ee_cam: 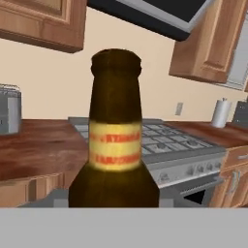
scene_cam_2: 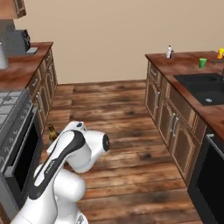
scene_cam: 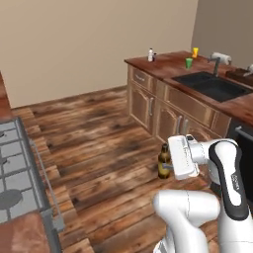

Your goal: Place the drinks on the dining counter in a tight cluster.

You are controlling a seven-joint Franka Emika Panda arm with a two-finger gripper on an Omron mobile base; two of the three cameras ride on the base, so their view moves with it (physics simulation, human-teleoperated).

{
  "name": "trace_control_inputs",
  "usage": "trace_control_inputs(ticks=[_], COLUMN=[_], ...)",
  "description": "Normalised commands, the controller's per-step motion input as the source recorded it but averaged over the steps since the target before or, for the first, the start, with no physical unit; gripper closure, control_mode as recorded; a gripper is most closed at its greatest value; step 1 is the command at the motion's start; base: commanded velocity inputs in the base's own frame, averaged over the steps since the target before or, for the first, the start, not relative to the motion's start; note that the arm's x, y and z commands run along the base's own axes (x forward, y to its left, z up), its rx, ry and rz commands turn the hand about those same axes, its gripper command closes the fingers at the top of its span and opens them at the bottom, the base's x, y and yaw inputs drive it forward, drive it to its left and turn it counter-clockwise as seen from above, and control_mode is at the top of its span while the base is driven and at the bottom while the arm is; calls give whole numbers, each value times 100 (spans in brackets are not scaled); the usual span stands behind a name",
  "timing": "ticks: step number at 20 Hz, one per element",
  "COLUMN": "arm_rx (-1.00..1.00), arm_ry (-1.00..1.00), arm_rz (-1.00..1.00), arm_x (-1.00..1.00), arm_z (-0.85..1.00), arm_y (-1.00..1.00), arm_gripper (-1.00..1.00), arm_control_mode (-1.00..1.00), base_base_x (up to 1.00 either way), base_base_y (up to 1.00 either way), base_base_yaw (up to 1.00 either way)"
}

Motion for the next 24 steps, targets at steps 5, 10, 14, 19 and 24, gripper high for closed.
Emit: trace_control_inputs(ticks=[5,10,14,19,24], arm_rx=[0,0,0,0,0], arm_ry=[0,0,0,0,0], arm_rz=[0,0,0,0,0], arm_x=[0,0,0,0,0], arm_z=[0,0,0,0,0], arm_y=[0,0,0,0,0], arm_gripper=[100,100,100,100,100], arm_control_mode=[100,100,100,100,100], base_base_x=[87,78,80,86,88], base_base_y=[0,0,0,-3,-20], base_base_yaw=[-11,-22,-20,-7,0])
